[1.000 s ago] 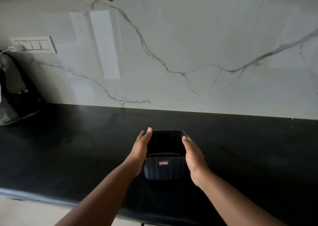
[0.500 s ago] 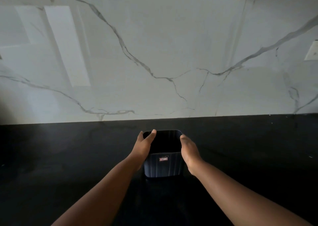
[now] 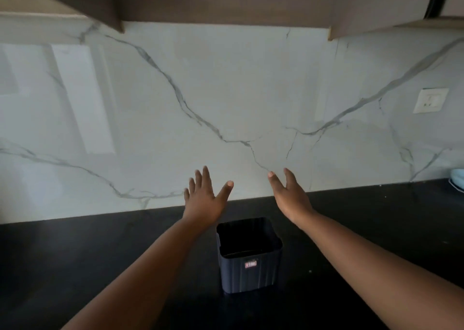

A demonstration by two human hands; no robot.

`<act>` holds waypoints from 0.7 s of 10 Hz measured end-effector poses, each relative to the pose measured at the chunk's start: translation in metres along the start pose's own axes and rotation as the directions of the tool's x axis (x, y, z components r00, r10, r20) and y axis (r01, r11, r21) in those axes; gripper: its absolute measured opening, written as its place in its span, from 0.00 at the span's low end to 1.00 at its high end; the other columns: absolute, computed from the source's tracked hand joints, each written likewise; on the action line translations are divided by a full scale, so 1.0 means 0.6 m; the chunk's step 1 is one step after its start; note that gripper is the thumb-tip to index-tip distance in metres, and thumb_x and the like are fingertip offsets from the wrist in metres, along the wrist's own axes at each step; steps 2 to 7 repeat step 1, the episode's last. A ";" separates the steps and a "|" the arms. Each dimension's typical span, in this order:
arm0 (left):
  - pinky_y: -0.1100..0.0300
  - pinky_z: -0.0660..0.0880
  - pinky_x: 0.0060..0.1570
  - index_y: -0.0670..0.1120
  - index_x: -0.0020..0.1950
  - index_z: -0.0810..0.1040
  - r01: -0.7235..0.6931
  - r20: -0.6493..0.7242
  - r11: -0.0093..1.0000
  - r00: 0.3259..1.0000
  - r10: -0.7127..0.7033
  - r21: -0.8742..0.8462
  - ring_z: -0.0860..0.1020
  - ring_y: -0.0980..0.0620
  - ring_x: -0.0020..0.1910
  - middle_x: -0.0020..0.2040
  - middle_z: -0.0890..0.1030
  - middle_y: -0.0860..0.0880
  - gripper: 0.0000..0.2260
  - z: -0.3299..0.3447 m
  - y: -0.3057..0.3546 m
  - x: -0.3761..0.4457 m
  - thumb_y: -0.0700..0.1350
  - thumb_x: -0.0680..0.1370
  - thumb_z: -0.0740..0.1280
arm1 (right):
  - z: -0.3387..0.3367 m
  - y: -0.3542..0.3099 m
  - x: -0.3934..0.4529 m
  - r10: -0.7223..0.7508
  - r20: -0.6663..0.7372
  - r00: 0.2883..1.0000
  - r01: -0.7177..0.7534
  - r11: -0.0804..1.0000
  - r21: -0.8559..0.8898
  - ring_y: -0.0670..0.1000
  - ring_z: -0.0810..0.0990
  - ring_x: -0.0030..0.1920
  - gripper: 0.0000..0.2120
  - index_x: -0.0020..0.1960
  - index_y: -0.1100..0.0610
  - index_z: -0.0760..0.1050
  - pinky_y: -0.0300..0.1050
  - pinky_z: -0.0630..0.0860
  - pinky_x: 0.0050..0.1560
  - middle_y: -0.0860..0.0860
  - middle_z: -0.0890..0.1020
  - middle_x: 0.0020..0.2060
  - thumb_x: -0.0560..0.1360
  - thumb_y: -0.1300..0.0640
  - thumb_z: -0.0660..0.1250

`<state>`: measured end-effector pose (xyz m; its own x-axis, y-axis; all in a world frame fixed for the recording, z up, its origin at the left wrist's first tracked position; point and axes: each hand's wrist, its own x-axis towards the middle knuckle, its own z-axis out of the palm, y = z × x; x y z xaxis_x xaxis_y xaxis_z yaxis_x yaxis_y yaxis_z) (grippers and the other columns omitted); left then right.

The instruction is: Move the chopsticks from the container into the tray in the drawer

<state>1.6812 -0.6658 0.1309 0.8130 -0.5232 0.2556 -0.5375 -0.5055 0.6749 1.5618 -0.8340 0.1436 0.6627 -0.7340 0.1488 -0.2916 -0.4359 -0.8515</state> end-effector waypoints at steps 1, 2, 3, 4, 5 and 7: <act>0.47 0.37 0.74 0.47 0.79 0.38 -0.154 -0.107 0.963 0.978 0.181 0.222 0.39 0.43 0.78 0.80 0.40 0.43 0.43 -0.065 0.055 0.040 0.72 0.74 0.46 | -0.028 -0.087 0.032 -0.173 -0.085 0.981 0.158 0.976 -0.153 0.56 0.54 0.77 0.39 0.79 0.54 0.49 0.54 0.56 0.73 0.54 0.55 0.79 0.77 0.32 0.52; 0.47 0.37 0.74 0.47 0.79 0.38 -0.154 -0.107 0.963 0.978 0.181 0.222 0.39 0.43 0.78 0.80 0.40 0.43 0.43 -0.065 0.055 0.040 0.72 0.74 0.46 | -0.028 -0.087 0.032 -0.173 -0.085 0.981 0.158 0.976 -0.153 0.56 0.54 0.77 0.39 0.79 0.54 0.49 0.54 0.56 0.73 0.54 0.55 0.79 0.77 0.32 0.52; 0.47 0.37 0.74 0.47 0.79 0.38 -0.154 -0.107 0.963 0.978 0.181 0.222 0.39 0.43 0.78 0.80 0.40 0.43 0.43 -0.065 0.055 0.040 0.72 0.74 0.46 | -0.028 -0.087 0.032 -0.173 -0.085 0.981 0.158 0.976 -0.153 0.56 0.54 0.77 0.39 0.79 0.54 0.49 0.54 0.56 0.73 0.54 0.55 0.79 0.77 0.32 0.52; 0.47 0.37 0.74 0.47 0.79 0.38 -0.154 -0.107 0.963 0.978 0.181 0.222 0.39 0.43 0.78 0.80 0.40 0.43 0.43 -0.065 0.055 0.040 0.72 0.74 0.46 | -0.028 -0.087 0.032 -0.173 -0.085 0.981 0.158 0.976 -0.153 0.56 0.54 0.77 0.39 0.79 0.54 0.49 0.54 0.56 0.73 0.54 0.55 0.79 0.77 0.32 0.52; 0.47 0.37 0.74 0.47 0.79 0.38 -0.154 -0.107 0.963 0.978 0.181 0.222 0.39 0.43 0.78 0.80 0.40 0.43 0.43 -0.065 0.055 0.040 0.72 0.74 0.46 | -0.028 -0.087 0.032 -0.173 -0.085 0.981 0.158 0.976 -0.153 0.56 0.54 0.77 0.39 0.79 0.54 0.49 0.54 0.56 0.73 0.54 0.55 0.79 0.77 0.32 0.52; 0.47 0.37 0.74 0.47 0.79 0.38 -0.154 -0.107 0.963 0.978 0.181 0.222 0.39 0.43 0.78 0.80 0.40 0.43 0.43 -0.065 0.055 0.040 0.72 0.74 0.46 | -0.028 -0.087 0.032 -0.173 -0.085 0.981 0.158 0.976 -0.153 0.56 0.54 0.77 0.39 0.79 0.54 0.49 0.54 0.56 0.73 0.54 0.55 0.79 0.77 0.32 0.52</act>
